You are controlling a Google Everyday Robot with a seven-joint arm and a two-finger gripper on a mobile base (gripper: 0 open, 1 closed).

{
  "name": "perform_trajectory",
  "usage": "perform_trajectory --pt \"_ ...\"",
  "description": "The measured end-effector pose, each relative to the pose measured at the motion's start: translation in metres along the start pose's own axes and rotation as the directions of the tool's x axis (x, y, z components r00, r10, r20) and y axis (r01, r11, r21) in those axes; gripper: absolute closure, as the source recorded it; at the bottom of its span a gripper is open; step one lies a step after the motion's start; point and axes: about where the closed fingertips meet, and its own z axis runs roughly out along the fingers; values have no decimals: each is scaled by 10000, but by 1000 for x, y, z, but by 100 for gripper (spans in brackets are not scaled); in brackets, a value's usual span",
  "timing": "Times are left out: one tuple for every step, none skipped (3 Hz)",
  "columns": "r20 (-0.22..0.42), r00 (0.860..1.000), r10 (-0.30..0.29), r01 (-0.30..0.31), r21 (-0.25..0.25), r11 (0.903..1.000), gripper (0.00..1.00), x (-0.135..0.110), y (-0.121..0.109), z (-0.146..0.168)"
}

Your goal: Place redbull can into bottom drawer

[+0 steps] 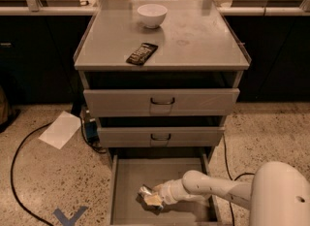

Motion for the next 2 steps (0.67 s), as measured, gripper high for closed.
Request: perform_trajectory --pt "0 10000 0 0 0 10000 100 0 0 0" --pt "-79 9999 134 -132 208 9997 100 7 -16 8"
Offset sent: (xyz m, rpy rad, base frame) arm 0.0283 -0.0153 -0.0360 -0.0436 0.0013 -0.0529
